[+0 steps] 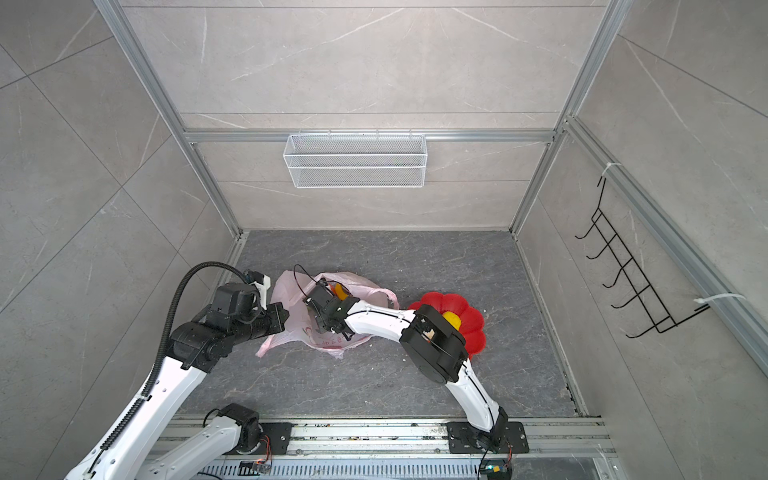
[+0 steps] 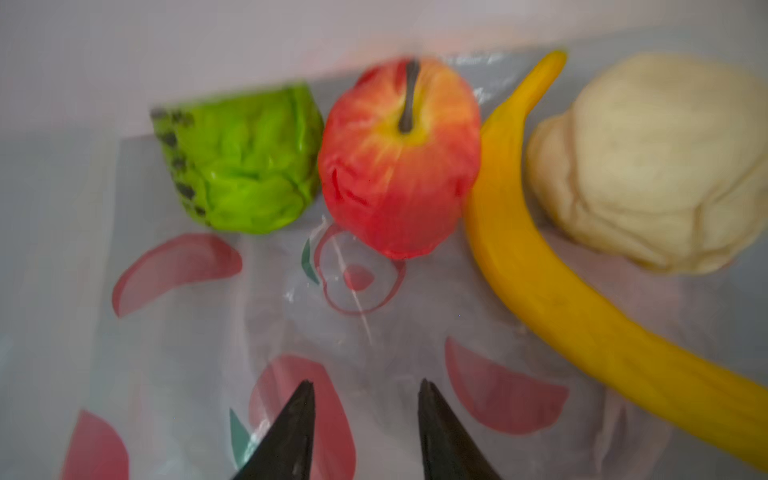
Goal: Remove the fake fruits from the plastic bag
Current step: 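Lower the right gripper onto the red apple and close on it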
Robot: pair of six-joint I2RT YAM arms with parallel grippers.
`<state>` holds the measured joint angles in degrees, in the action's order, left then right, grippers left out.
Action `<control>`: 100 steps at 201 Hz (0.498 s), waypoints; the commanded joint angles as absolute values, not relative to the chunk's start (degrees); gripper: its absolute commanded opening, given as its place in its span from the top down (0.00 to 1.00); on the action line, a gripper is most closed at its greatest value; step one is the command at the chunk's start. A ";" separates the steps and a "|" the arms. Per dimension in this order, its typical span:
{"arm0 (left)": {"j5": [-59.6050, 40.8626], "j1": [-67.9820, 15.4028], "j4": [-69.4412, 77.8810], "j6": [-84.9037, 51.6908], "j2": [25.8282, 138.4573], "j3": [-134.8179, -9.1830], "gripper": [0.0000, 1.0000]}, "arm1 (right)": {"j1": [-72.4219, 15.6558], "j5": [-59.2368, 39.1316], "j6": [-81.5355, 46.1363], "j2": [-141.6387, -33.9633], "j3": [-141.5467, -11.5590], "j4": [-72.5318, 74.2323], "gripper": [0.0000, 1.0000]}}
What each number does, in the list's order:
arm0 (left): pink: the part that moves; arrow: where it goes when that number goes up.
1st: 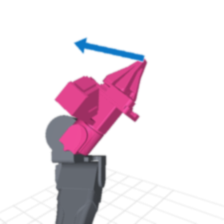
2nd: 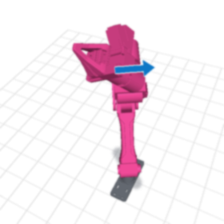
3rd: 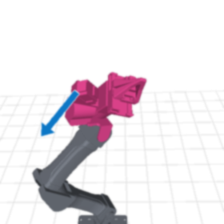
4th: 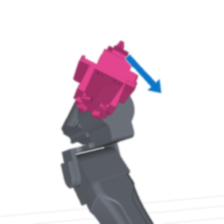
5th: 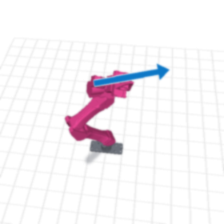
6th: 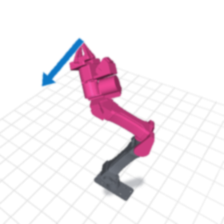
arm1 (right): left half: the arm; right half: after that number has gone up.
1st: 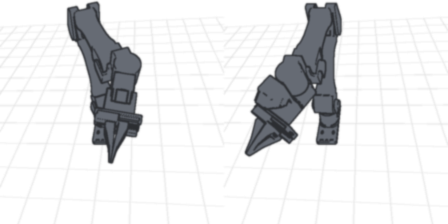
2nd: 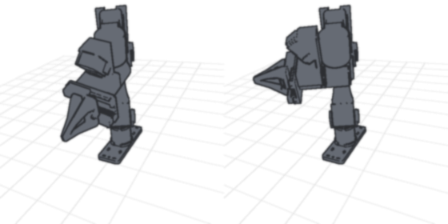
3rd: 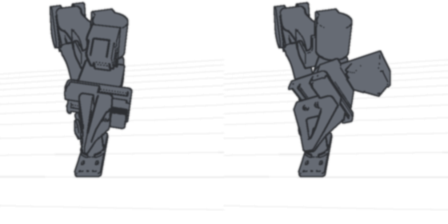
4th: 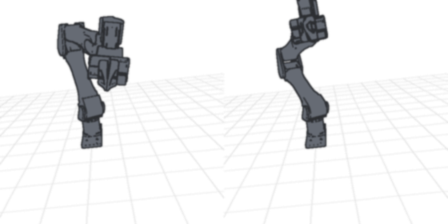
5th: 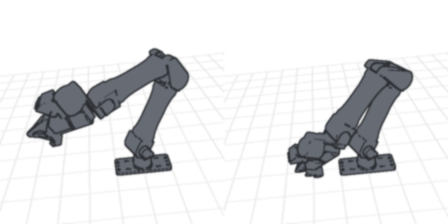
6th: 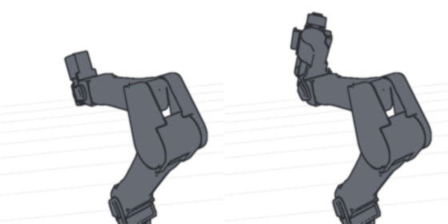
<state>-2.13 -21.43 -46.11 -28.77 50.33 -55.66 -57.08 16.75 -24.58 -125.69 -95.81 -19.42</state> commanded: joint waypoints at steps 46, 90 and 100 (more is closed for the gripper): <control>-5.03 -21.34 -46.53 -25.33 51.24 -55.10 0.96 | -55.73 22.56 -29.63 -128.55 -97.72 -10.95 0.37; -8.11 -21.34 -45.06 -24.34 51.15 -53.75 0.97 | -54.98 20.69 -36.11 -130.70 -98.74 -8.89 0.26; -8.84 -21.27 -44.69 -24.11 51.10 -53.38 0.97 | -54.94 20.65 -37.64 -131.04 -98.77 -8.51 0.25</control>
<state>-5.76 -21.43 -46.33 -26.48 51.20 -54.19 -55.22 20.75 -32.42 -129.16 -96.82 -10.20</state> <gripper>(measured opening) 0.046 0.740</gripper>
